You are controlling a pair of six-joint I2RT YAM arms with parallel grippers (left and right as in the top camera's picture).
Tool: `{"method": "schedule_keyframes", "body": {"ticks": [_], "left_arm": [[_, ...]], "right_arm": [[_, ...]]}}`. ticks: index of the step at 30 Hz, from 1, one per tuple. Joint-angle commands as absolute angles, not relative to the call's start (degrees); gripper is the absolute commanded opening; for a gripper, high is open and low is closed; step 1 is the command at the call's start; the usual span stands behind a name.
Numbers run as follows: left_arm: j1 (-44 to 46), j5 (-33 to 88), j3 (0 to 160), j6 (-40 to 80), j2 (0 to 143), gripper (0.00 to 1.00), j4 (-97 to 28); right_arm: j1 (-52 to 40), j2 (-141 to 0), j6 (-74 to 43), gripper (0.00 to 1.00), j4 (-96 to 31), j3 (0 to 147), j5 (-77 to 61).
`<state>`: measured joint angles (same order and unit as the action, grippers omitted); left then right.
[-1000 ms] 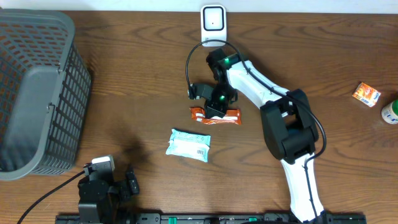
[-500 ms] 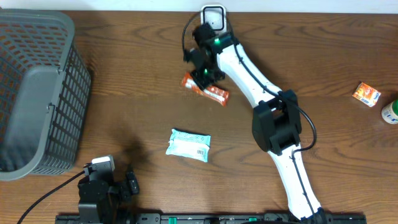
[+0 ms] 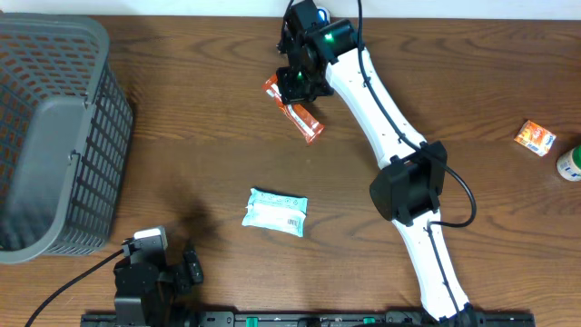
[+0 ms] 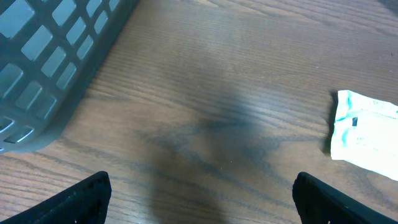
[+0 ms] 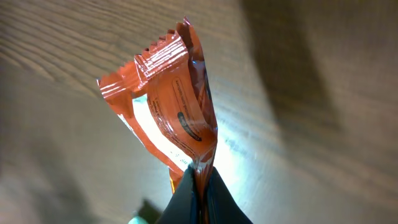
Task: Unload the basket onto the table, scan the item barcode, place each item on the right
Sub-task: 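Raise the snack bar toward the scanner with the right gripper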
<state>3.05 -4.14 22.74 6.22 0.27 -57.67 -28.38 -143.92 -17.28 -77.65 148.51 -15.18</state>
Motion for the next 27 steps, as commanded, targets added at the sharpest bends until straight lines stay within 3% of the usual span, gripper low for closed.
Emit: {"method": "schedule_keyframes", "body": {"ticks": [1, 9, 15, 20, 21, 25, 27], "left_arm": [[3.0, -3.6, 22.7, 6.7, 0.3, 0.94, -58.0], [3.0, -3.6, 22.7, 6.7, 0.3, 0.94, -58.0], [3.0, -3.6, 22.7, 6.7, 0.3, 0.94, -58.0], [3.0, -3.6, 22.7, 6.7, 0.3, 0.94, -58.0], [2.9, -3.6, 22.7, 6.7, 0.3, 0.94, -58.0], [3.0, -3.6, 22.7, 6.7, 0.3, 0.94, -58.0], [3.0, -3.6, 22.7, 6.7, 0.3, 0.94, -58.0]], "right_arm": [[-28.9, -140.8, -30.3, 0.01, -80.2, 150.3, -17.1], [-29.1, -134.7, -41.6, 0.02, -83.8, 150.3, -28.5], [-29.5, -128.4, -53.1, 0.02, -83.0, 150.3, -26.9], [-29.6, -127.3, -48.8, 0.01, -83.6, 150.3, -21.9], [-29.7, -127.5, -46.6, 0.13, -83.9, 150.0, -21.1], [-30.5, -127.7, -42.5, 0.99, -86.4, 147.9, -18.7], [-31.6, -127.7, -44.2, 0.99, -86.5, 144.9, -11.7]]}}
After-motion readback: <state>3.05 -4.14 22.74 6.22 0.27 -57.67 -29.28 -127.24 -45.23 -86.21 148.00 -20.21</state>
